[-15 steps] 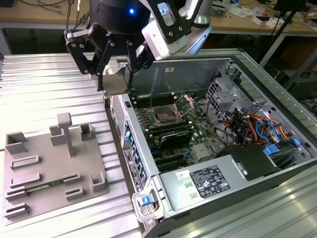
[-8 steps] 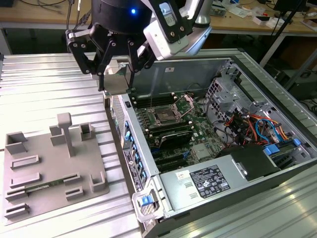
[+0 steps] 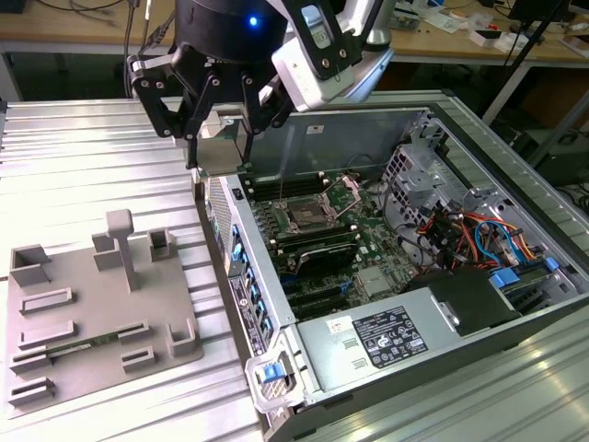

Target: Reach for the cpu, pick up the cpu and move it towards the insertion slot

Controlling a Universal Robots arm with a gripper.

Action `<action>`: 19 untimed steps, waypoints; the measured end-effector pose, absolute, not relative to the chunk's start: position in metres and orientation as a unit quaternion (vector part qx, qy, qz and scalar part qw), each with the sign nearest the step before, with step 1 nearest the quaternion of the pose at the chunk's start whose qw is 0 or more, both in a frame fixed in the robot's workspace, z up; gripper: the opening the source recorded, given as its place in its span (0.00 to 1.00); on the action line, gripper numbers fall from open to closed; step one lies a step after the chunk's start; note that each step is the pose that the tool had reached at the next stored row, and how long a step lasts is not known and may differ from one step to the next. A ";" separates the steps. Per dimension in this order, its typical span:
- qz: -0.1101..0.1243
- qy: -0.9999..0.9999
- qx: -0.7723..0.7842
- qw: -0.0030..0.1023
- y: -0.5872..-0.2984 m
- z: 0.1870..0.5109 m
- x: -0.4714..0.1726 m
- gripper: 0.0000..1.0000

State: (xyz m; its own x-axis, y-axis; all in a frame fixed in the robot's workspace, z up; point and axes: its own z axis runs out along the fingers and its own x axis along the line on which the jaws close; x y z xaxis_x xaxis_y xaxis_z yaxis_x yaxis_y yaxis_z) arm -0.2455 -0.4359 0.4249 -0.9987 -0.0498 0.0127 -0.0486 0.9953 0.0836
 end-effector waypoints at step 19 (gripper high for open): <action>-0.042 -0.999 0.025 0.007 -0.436 0.425 -0.238 0.55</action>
